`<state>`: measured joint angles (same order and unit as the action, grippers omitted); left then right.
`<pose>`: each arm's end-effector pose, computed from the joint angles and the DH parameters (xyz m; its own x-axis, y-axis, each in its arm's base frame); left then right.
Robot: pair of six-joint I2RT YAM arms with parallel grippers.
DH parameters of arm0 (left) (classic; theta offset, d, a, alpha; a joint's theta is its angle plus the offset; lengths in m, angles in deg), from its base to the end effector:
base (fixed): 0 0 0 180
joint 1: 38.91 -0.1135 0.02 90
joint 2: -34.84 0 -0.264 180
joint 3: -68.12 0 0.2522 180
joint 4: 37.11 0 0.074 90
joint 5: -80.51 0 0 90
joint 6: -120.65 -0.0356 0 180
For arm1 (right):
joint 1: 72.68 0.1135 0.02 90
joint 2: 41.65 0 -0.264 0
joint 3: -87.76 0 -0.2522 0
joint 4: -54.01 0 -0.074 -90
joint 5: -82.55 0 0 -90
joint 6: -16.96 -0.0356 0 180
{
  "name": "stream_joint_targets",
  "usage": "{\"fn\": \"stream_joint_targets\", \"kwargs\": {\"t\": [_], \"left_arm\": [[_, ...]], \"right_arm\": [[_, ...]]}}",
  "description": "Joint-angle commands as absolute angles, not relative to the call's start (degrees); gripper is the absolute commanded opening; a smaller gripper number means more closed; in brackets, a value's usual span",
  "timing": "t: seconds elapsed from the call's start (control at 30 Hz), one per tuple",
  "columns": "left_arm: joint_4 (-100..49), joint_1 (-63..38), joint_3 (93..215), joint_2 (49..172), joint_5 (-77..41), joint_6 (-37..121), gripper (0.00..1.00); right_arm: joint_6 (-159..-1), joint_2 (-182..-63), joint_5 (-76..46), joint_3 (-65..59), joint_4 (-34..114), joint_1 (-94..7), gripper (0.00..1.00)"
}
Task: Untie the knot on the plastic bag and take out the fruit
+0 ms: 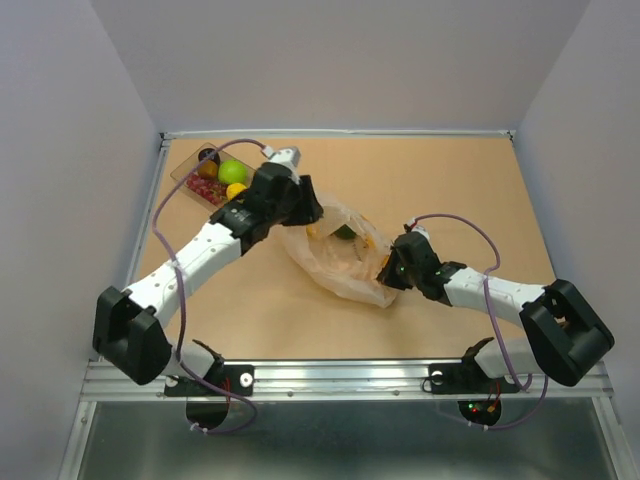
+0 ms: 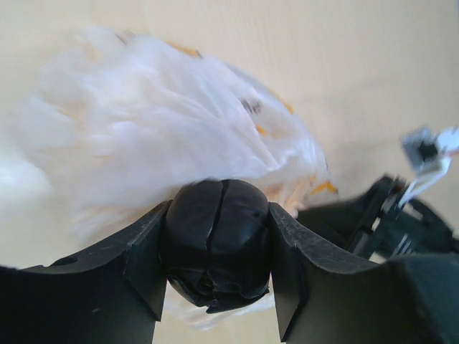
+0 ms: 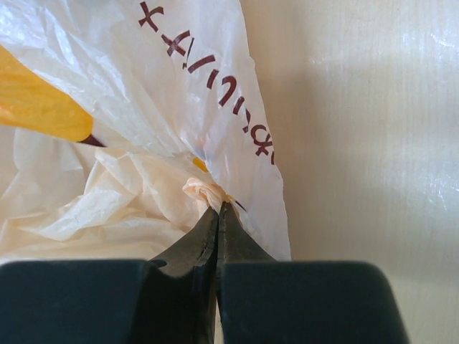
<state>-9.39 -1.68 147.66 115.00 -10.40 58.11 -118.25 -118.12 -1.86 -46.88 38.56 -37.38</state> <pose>0.2573 -0.1962 0.3189 -0.6195 -0.1084 -0.7775 0.3724 0.8314 -0.4126 0.2056 0.1413 0.1604 -0.7868 0.3083 -0.5346 0.0539 0.8973 0.4382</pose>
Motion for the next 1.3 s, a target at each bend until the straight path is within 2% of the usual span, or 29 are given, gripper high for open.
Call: {"fn": "stream_joint_targets", "kwargs": {"t": [0.0,0.1,0.23,0.47,0.63,0.7,0.8,0.9,1.0,1.07,1.17,1.2,1.23,1.27], "left_arm": [[-10.1,-10.2,152.2,109.4,-10.0,57.4,0.38],[-10.5,-19.4,152.9,110.7,-7.8,57.3,0.39],[-13.2,-31.1,153.8,119.1,-5.4,58.0,0.41],[-17.2,-37.4,162.5,134.1,-5.0,58.2,0.51],[-15.7,-38.5,168.0,141.3,-2.1,58.1,0.72],[-14.9,-38.5,168.3,142.1,-0.5,58.2,0.79],[-14.5,-40.1,167.6,141.8,1.5,58.6,0.9],[-14.3,-40.3,166.5,140.7,1.9,58.4,0.96],[-14.1,-40.3,164.9,138.4,1.2,58.1,0.99],[-13.9,-40.2,162.8,135.4,0.8,58.2,0.99],[-13.9,-39.8,159.1,130.4,-0.5,58.1,0.99],[-13.9,-39.2,158.0,129.0,-1.3,57.8,0.99],[-13.9,-38.9,155.9,127.4,-1.4,57.5,0.99],[-13.7,-36.4,154.8,124.3,-1.4,56.6,0.99]], "right_arm": [[-116.7,-117.1,-1.5,-45.9,37.8,-37.6,0.0],[-115.7,-116.6,-2.3,-45.1,37.5,-37.6,0.01],[-113.7,-116.1,-2.6,-44.1,37.1,-37.6,0.01],[-111.6,-115.5,-4.4,-43.1,36.6,-37.5,0.01],[-110.4,-114.9,-5.3,-42.4,36.1,-37.7,0.05],[-110.0,-114.4,-5.3,-42.1,35.9,-37.6,0.1],[-109.9,-113.9,-4.8,-41.9,35.5,-37.6,0.12],[-109.5,-113.5,-4.7,-41.6,35.1,-37.5,0.13],[-108.7,-113.3,-4.7,-40.6,34.4,-37.6,0.17],[-107.5,-113.0,-4.9,-39.2,33.7,-37.6,0.2],[-104.3,-112.7,-4.9,-36.6,31.5,-37.6,0.33],[-103.3,-112.5,-4.7,-34.6,30.9,-37.6,0.39],[-102.1,-112.6,-4.4,-33.1,30.3,-37.6,0.54],[-99.5,-112.7,-3.9,-30.6,28.8,-37.6,0.6]]}}
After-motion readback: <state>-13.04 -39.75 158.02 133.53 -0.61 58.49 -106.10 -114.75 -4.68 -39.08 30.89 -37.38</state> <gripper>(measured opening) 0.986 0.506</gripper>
